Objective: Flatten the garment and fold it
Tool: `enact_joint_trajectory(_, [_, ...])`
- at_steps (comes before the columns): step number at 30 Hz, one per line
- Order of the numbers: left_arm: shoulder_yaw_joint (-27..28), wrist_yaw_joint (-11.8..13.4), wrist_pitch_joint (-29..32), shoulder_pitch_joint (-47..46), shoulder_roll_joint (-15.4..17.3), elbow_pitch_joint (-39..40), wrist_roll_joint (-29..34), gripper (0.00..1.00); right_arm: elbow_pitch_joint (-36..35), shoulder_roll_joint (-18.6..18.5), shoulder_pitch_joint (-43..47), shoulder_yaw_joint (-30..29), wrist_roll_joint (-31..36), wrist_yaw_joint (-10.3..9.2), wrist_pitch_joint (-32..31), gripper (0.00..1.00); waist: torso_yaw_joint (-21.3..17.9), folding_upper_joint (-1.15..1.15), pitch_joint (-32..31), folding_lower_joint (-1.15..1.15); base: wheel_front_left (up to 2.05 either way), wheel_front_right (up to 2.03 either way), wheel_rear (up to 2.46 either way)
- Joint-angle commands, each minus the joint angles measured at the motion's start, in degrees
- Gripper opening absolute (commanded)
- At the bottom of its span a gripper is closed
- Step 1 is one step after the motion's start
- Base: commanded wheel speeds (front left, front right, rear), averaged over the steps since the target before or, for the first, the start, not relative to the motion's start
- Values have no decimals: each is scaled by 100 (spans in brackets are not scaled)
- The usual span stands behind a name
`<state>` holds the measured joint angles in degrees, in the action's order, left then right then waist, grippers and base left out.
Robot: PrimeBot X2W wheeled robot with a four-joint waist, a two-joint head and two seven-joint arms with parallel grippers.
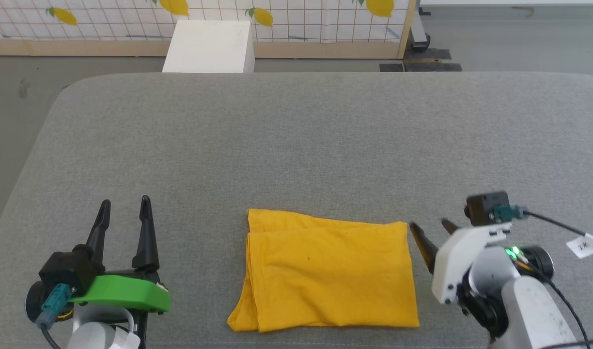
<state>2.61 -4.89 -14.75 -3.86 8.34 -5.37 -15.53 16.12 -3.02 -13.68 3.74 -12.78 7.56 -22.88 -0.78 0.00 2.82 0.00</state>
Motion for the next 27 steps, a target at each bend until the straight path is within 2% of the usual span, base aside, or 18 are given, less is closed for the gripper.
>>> enact_joint_trajectory(1, [-5,28,-25,80,-32,31,61,100,-73,14,124,-60,90,-8,-102,100,-3,0,30,0,0,0,0])
enact_joint_trajectory(9, [-105,-90,-25,-26,12,45,226,100,136,14,310,-75,152,-8,-574,100,234,0,274,0,0,0,0])
enact_joint_trajectory(24, [-304,-233,-25,-319,-1,-113,94,100,1388,14,-231,220,364,-8,-938,98,632,0,607,0,0,0,0])
enact_joint_trajectory(25, [-316,-236,-25,-329,-3,-126,86,100,1459,14,-260,215,328,-8,-958,35,661,0,606,0,0,0,0])
enact_joint_trajectory(26, [-321,-239,-25,-336,-7,-134,78,100,1501,14,-287,220,295,-8,-963,7,685,0,605,0,0,0,0])
enact_joint_trajectory(27, [-328,-241,-25,-339,-12,-147,65,100,1543,14,-324,242,259,-8,-979,0,708,0,597,0,0,0,0])
